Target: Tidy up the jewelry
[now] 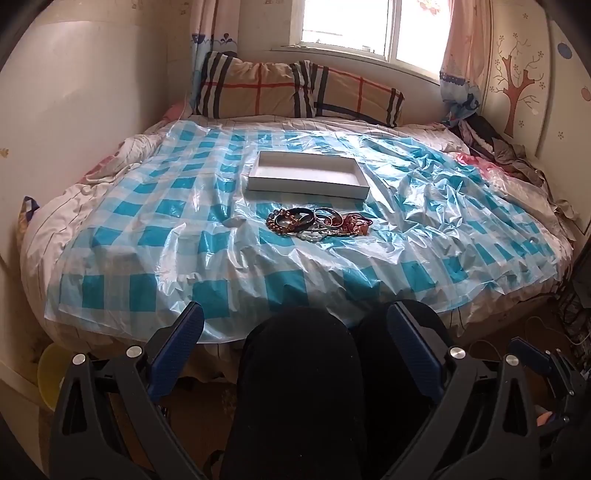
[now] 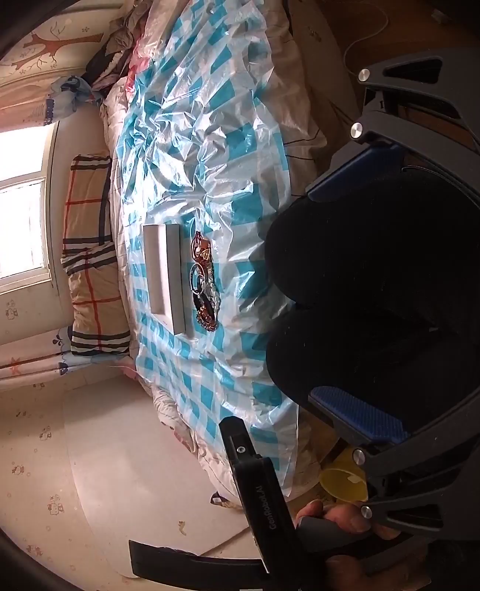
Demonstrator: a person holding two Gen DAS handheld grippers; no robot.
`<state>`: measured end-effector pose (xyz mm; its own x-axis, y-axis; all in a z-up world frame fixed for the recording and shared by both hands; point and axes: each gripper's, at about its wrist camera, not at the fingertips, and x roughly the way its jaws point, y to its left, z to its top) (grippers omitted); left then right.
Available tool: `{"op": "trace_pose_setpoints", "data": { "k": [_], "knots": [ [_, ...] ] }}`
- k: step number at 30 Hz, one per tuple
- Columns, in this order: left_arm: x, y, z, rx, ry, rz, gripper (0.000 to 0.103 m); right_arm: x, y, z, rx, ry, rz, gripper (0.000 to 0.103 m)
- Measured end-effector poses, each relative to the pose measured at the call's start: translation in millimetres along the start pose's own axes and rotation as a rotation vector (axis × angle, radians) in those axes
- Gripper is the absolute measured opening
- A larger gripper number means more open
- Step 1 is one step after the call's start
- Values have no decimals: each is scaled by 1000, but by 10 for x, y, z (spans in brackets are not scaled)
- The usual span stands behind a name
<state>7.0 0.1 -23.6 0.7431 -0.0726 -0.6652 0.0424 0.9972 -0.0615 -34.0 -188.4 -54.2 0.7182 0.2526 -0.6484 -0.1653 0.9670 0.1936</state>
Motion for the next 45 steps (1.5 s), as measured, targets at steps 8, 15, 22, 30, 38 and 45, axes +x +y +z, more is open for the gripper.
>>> {"op": "trace_pose_setpoints", "data": {
  "k": [8,15,22,30,38,45],
  "knots": [
    [-63,-33,1,6,-29,2,95,-8,-11,-20,16,14,-14,96],
    [-183,-101,38,45,-81,72,95,-42,-185,-112,89,22,35,96],
    [-240,-73,72,47,-105,93,95,64,-122,-184,76,114,171,96],
    [-278,-61,92,52,-130,113,95,6,-98,-155,25,98,148,96],
    [-465,-57,338,111,-263,235,95,-248,-214,269,-36,-107,-30,96],
    [-572,157,460,92,-274,249,95,-572,-262,537,-134,-323,-177,96]
  ]
}}
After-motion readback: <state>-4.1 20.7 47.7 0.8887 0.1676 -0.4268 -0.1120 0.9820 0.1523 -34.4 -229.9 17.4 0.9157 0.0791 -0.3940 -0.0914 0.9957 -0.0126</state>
